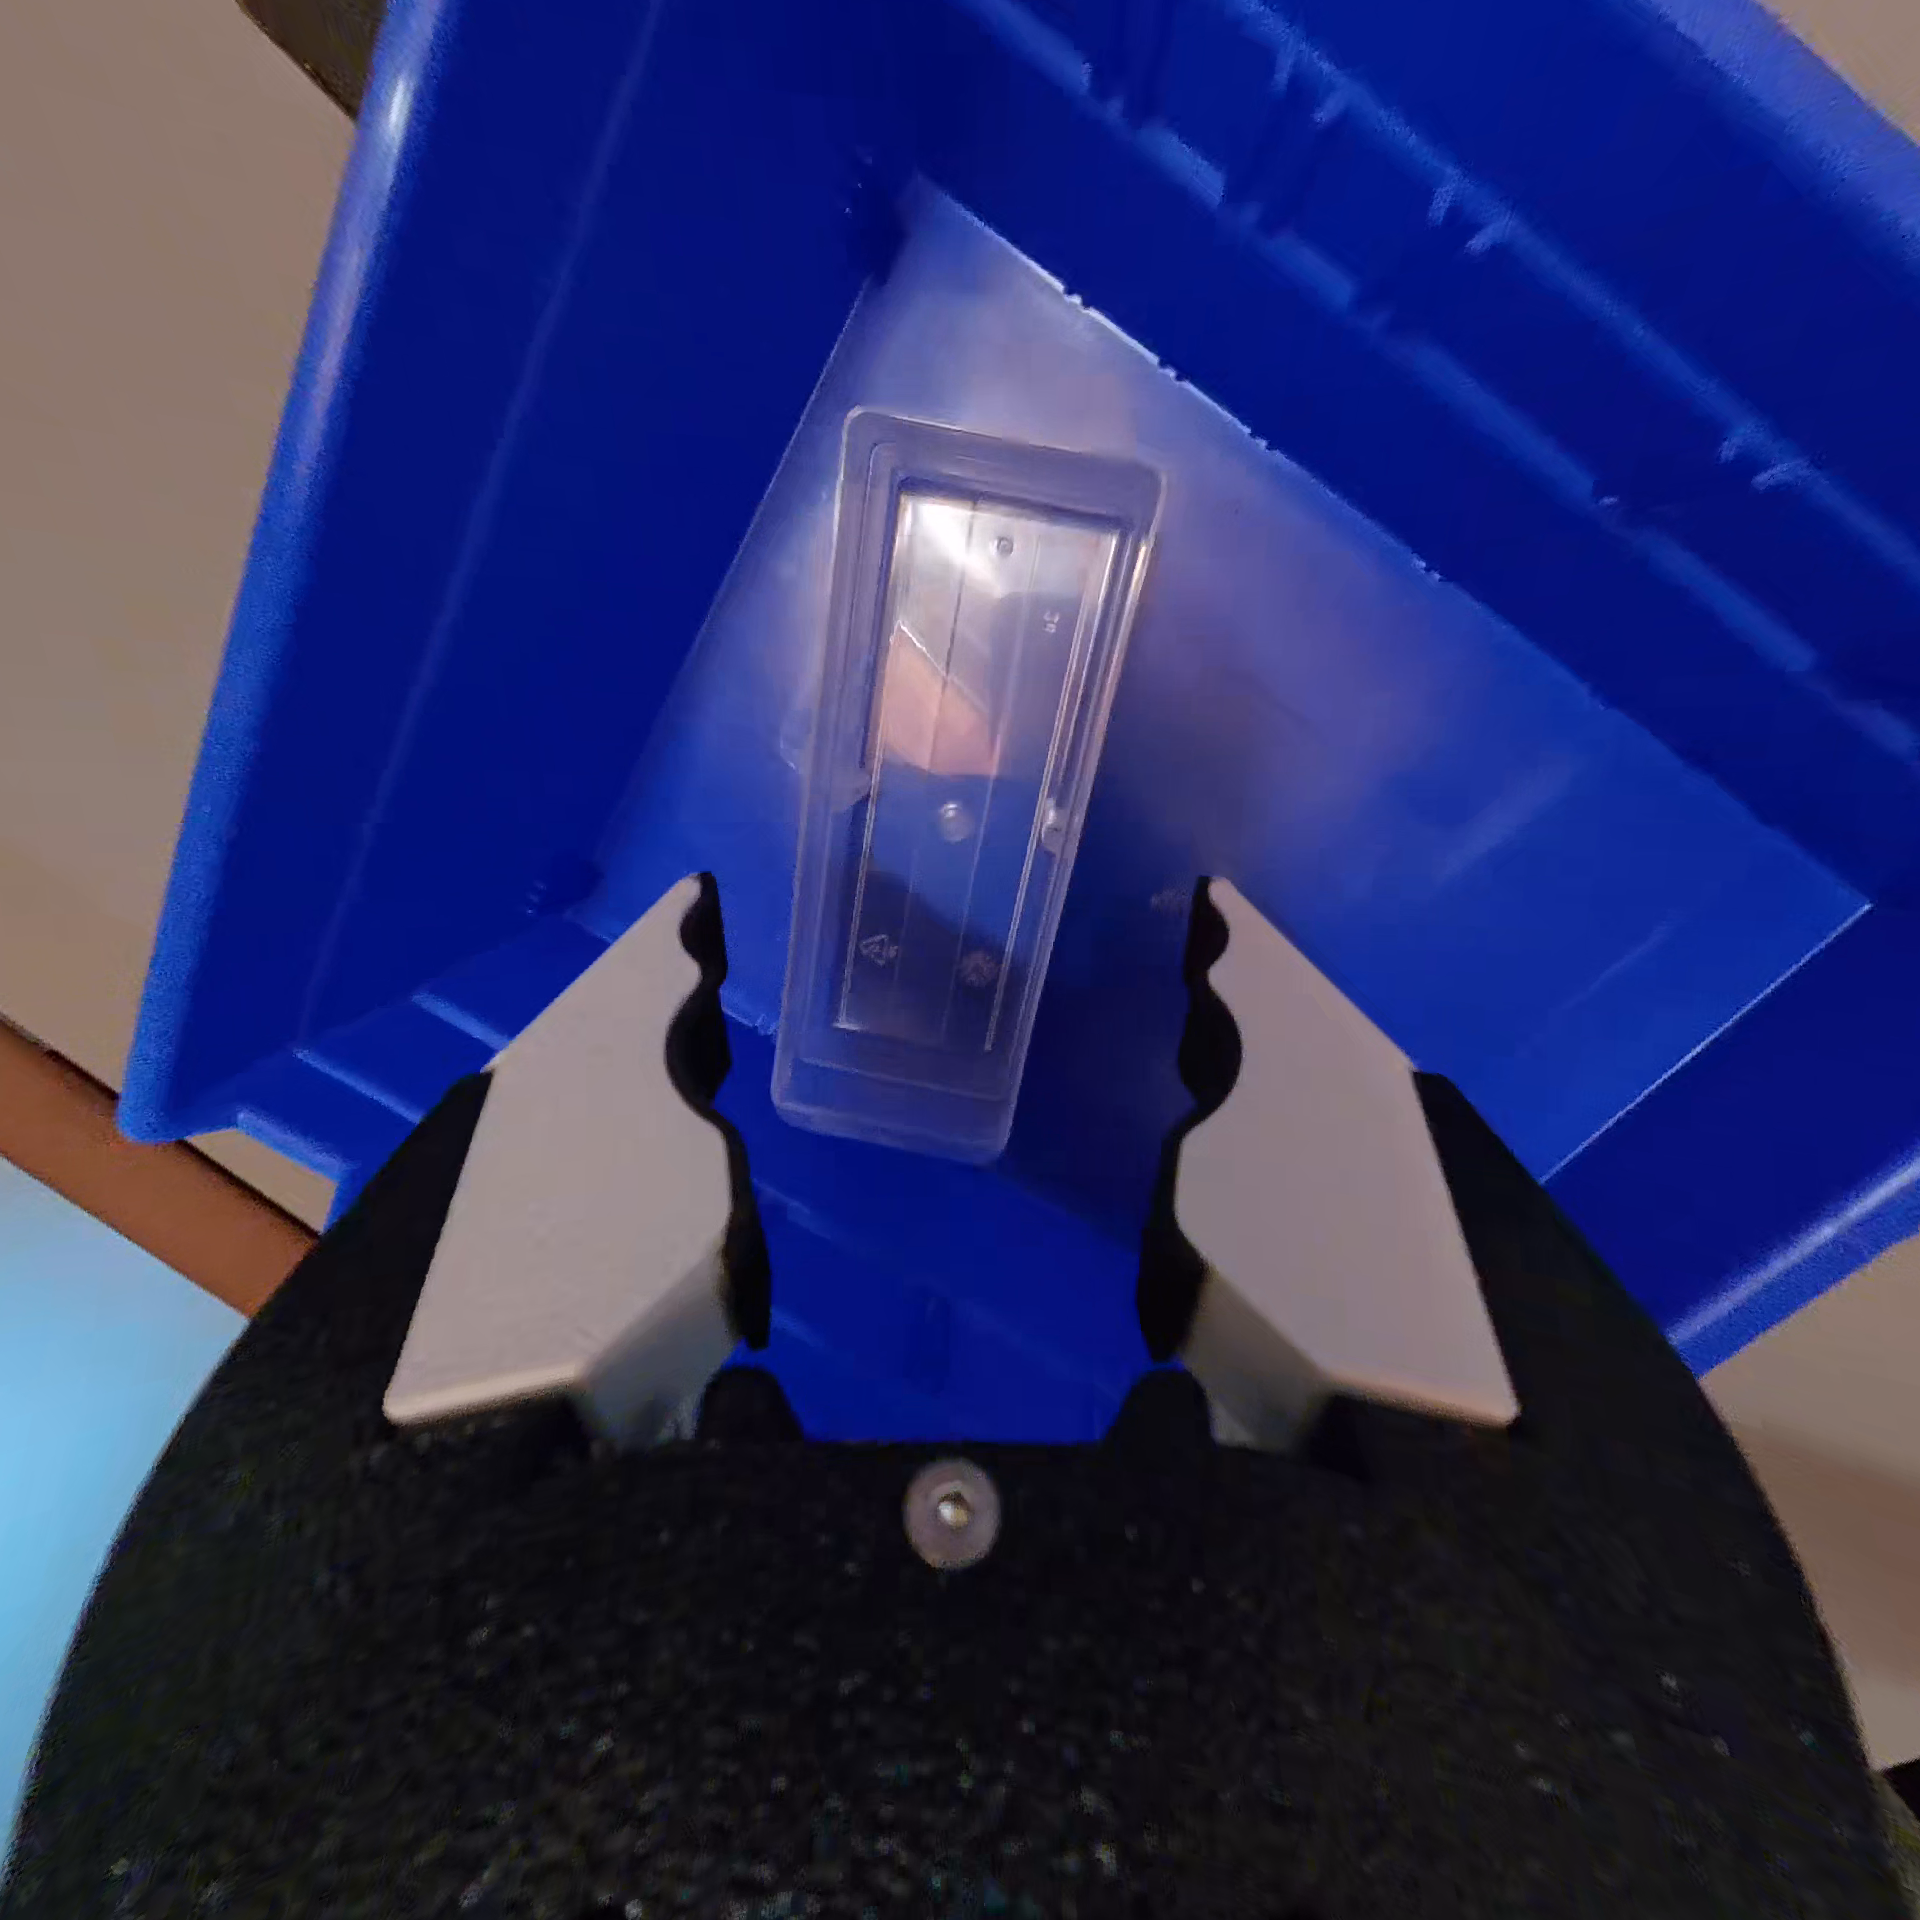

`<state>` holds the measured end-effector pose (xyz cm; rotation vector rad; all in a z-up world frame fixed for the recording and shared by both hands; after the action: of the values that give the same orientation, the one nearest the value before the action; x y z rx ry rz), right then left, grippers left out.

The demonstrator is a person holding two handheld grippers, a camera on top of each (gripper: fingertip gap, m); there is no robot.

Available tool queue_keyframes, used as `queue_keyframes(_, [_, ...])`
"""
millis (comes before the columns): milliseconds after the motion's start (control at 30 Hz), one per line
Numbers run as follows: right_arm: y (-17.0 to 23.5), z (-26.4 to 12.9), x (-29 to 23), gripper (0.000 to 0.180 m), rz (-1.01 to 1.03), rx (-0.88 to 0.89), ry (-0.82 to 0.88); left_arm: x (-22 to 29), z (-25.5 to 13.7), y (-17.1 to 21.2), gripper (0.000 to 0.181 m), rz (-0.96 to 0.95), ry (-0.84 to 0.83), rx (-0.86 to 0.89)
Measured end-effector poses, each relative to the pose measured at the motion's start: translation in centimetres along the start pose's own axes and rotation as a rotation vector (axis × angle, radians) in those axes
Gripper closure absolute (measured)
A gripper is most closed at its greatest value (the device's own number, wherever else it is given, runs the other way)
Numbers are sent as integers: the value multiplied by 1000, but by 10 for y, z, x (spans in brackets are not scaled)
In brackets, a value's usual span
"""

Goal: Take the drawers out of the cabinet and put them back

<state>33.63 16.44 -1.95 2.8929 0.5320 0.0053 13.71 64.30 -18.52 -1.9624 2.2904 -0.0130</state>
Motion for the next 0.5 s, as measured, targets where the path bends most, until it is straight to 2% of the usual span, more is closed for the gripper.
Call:
queue_keyframes(233, [0, 0, 0, 180, 5, 11, -8, -11, 24, 26, 89, 77, -77, -261])
queue_keyframes(500, [0, 0, 0, 180, 18, 11, -5, -4, 44, 27, 100, 90, -32, -345])
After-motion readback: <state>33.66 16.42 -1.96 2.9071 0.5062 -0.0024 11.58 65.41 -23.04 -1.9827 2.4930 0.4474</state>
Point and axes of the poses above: each gripper's, where its closed fingertips meet, z out along the fingers, y out of its underside, x = y × z across the jaws, the point moved 5 cm from there along -z, back along the fingers, and after that the axes turned 7 degrees about -x, right-handed, at the moved point
